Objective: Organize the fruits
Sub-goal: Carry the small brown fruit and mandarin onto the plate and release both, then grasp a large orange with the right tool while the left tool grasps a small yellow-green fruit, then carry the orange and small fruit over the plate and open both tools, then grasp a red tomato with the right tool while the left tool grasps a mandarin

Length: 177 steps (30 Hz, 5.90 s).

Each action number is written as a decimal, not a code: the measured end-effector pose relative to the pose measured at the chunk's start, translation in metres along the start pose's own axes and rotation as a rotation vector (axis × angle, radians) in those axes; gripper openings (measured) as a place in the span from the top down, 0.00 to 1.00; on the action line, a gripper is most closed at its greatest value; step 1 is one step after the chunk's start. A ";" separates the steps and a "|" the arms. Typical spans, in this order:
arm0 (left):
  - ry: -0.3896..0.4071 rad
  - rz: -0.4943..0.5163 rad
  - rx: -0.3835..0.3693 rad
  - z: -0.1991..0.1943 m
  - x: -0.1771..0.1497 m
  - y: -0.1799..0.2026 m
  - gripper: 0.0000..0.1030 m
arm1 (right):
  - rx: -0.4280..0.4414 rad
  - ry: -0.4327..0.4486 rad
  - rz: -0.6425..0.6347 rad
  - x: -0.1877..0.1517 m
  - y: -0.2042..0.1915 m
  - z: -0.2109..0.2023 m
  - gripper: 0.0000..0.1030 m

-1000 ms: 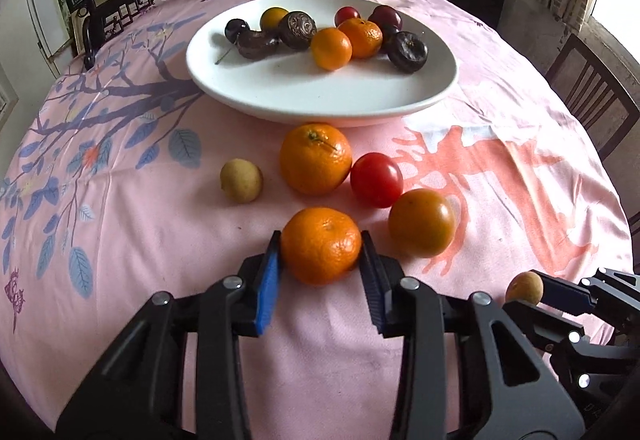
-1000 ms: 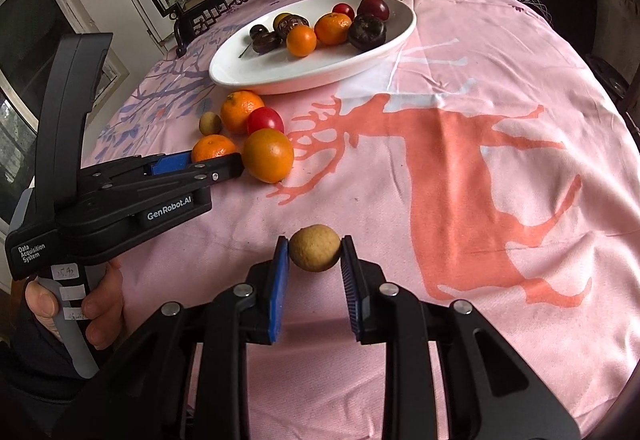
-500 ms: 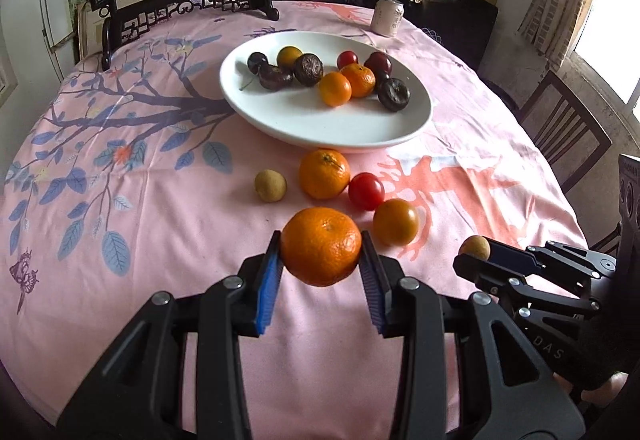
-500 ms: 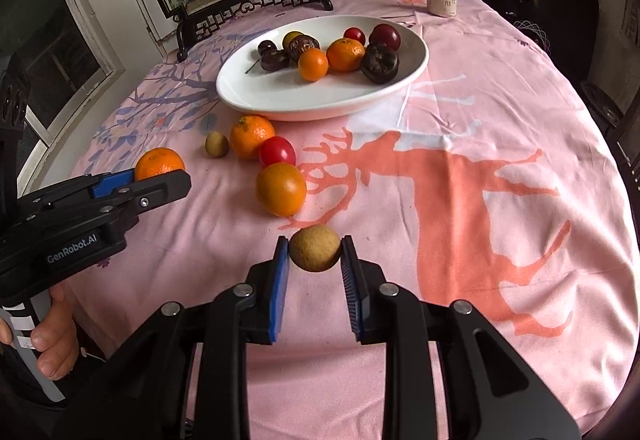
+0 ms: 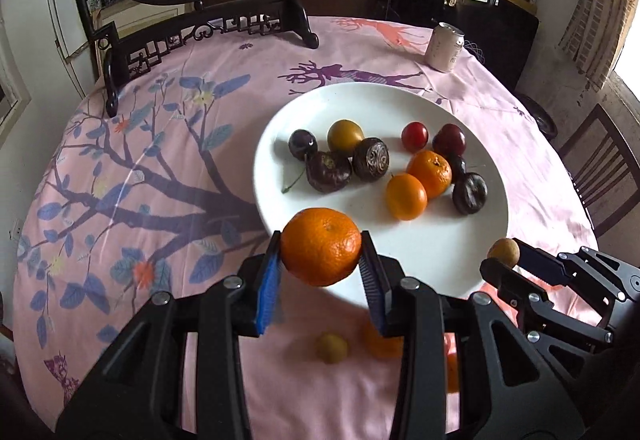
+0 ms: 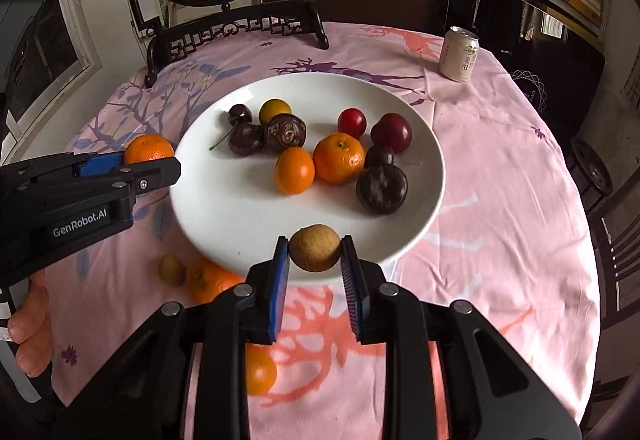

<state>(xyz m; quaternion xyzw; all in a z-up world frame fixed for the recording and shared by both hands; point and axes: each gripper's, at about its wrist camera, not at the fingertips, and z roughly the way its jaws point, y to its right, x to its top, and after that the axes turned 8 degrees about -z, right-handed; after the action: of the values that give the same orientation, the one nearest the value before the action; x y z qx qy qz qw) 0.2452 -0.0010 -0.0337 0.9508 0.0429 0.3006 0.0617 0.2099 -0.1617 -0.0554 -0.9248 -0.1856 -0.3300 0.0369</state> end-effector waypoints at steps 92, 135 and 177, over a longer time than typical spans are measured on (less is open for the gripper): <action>0.060 0.016 -0.076 -0.055 -0.059 -0.016 0.75 | 0.124 0.015 0.078 -0.060 -0.003 -0.034 0.65; 0.071 -0.046 0.003 -0.042 -0.083 -0.030 0.50 | 0.155 -0.054 0.045 -0.075 -0.027 -0.027 0.40; -0.067 0.058 0.026 0.021 -0.088 0.040 0.18 | 0.124 0.059 0.102 -0.105 0.009 -0.054 0.73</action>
<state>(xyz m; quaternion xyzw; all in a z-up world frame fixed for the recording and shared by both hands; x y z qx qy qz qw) 0.1877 -0.0529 -0.0952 0.9620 0.0173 0.2694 0.0419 0.1066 -0.2141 -0.0782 -0.9189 -0.1571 -0.3428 0.1163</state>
